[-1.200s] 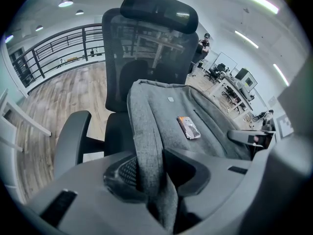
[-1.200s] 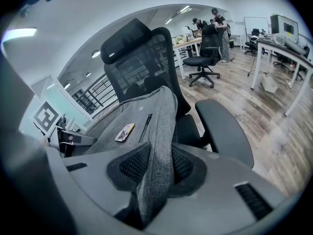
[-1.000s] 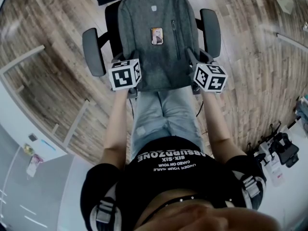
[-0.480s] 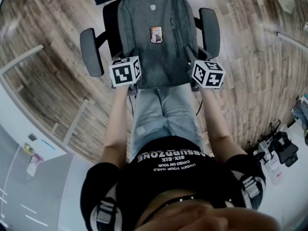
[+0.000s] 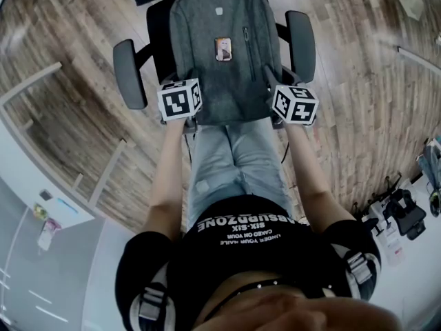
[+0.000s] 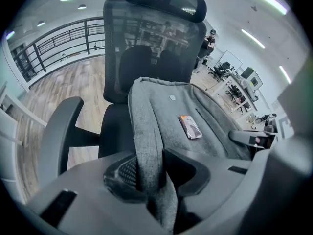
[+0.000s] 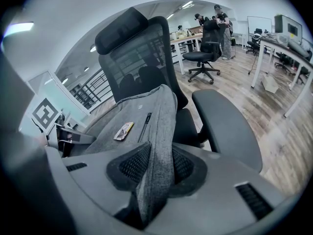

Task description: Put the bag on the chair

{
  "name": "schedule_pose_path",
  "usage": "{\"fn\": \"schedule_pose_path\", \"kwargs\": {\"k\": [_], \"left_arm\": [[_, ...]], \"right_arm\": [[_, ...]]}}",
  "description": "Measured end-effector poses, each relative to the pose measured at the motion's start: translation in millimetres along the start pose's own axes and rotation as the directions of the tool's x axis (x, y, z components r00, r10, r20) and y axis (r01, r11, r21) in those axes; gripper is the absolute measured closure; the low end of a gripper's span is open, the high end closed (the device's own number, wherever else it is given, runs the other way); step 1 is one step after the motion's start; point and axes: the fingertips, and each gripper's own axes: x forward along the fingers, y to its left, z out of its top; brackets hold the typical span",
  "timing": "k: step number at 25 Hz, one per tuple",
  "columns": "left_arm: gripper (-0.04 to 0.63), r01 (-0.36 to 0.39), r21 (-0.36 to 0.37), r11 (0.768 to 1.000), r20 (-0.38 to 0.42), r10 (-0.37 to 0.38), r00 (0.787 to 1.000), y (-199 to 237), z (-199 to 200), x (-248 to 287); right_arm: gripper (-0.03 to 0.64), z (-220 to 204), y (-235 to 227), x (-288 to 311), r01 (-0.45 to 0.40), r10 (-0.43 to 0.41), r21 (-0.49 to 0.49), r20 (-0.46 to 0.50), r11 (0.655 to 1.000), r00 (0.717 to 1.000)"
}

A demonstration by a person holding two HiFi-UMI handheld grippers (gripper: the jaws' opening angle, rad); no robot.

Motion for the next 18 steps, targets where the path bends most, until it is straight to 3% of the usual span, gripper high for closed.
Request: {"fn": "schedule_pose_path", "kwargs": {"k": [18], "left_arm": [[0.491, -0.008, 0.008, 1.0, -0.026, 0.008, 1.0, 4, -12, 26]], "right_arm": [[0.511, -17, -13, 21, 0.017, -0.017, 0.0, -0.035, 1.0, 0.999]]}}
